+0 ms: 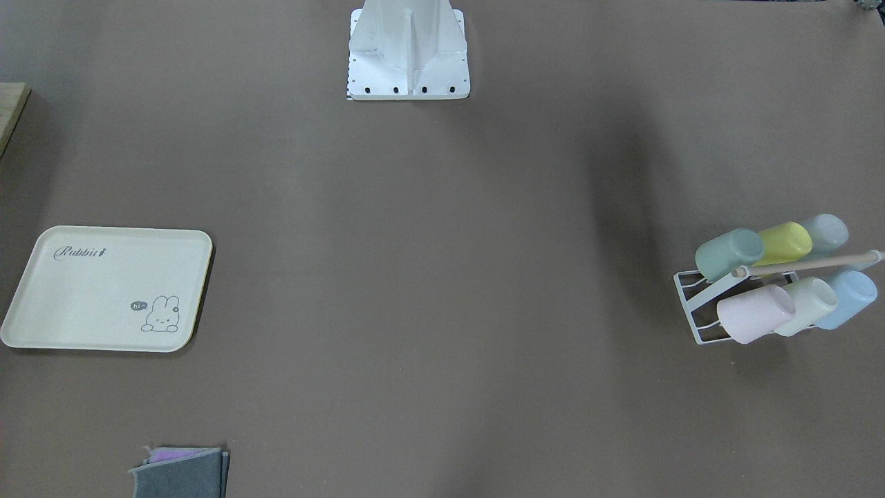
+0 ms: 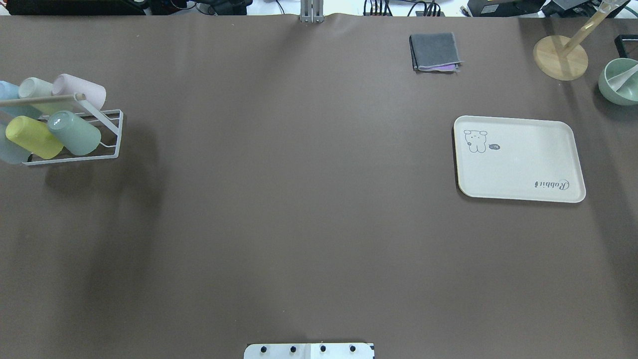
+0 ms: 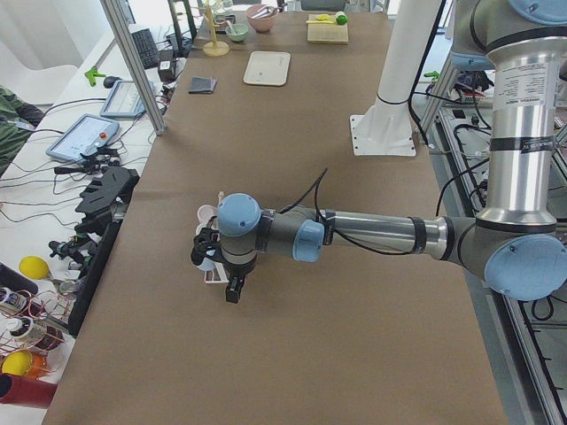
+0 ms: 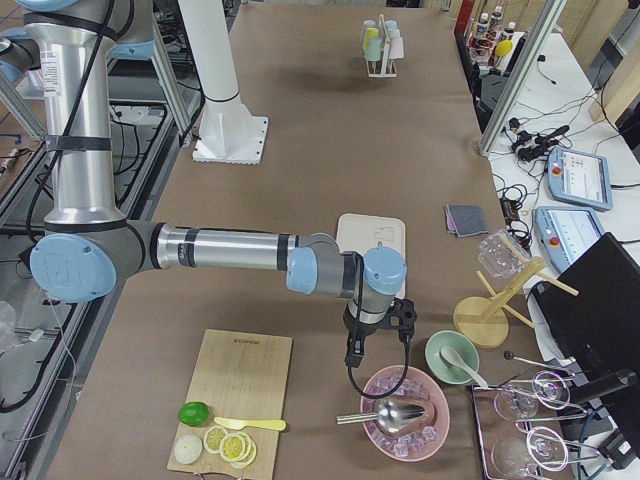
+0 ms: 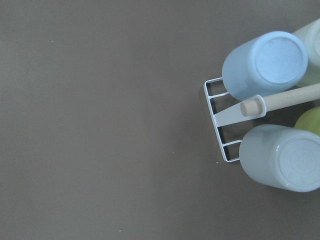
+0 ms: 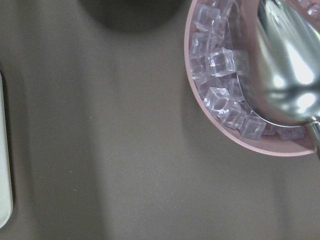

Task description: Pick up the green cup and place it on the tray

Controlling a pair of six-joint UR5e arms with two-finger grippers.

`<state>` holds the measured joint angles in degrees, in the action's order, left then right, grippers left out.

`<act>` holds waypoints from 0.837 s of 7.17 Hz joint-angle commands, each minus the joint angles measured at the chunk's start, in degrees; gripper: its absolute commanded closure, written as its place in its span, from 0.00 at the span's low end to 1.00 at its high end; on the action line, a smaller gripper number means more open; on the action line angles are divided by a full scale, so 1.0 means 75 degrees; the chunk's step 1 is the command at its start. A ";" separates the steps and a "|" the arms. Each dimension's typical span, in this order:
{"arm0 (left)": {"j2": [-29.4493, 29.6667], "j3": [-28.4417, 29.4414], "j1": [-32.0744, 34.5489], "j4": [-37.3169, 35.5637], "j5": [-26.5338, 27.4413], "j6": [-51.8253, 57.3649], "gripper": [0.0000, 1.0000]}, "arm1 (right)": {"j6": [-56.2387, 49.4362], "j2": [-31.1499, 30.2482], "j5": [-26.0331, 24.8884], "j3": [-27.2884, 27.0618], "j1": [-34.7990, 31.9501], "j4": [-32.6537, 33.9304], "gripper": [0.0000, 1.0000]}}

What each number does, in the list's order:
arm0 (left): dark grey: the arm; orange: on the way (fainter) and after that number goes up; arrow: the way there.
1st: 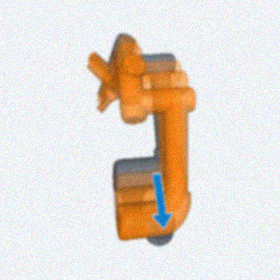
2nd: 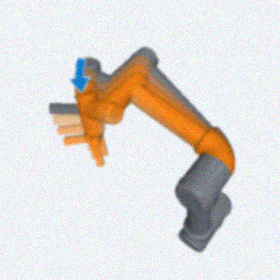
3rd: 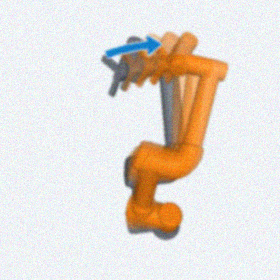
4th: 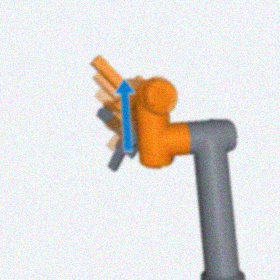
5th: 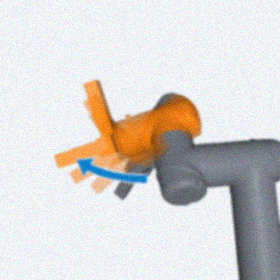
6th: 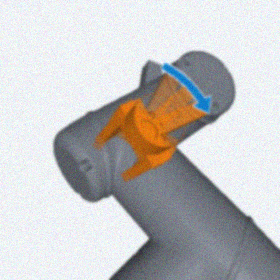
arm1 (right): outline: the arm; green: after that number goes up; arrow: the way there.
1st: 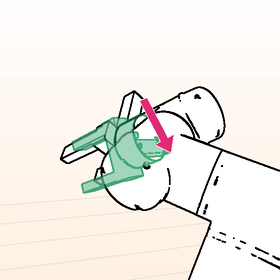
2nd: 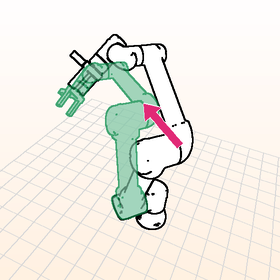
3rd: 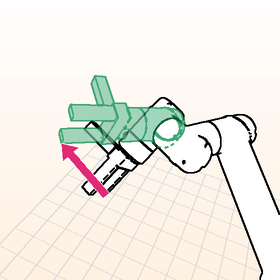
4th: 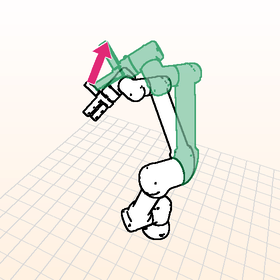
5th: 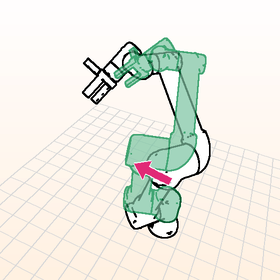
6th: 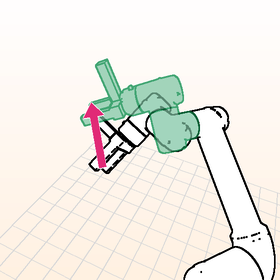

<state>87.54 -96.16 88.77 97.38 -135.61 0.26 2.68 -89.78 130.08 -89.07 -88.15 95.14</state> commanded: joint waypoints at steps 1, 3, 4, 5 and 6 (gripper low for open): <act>-0.0012 0.0001 0.0000 0.0000 0.0000 0.0000 0.01 | 0.0006 0.0006 0.0046 0.0005 0.0000 0.0052 0.00; 0.0000 0.0001 0.0000 0.0012 0.0000 0.0000 0.01 | 0.0006 -0.0005 0.0058 0.0005 0.0000 0.0053 0.00; 0.0000 0.0036 0.0000 0.0000 0.0000 0.0012 0.01 | 0.0006 0.0006 0.0058 -0.0007 0.0000 0.0053 0.00; 0.0000 0.0059 0.0000 -0.0012 0.0000 0.0012 0.01 | 0.0006 -0.0005 0.0058 -0.0007 0.0000 0.0053 0.00; 0.0000 0.0013 0.0000 -0.0012 -0.0012 0.0012 0.01 | 0.0006 -0.0052 0.0047 0.0005 0.0000 0.0053 0.00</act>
<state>87.54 -95.90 88.77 97.34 -135.64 0.34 2.73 -89.89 130.50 -89.09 -88.15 95.54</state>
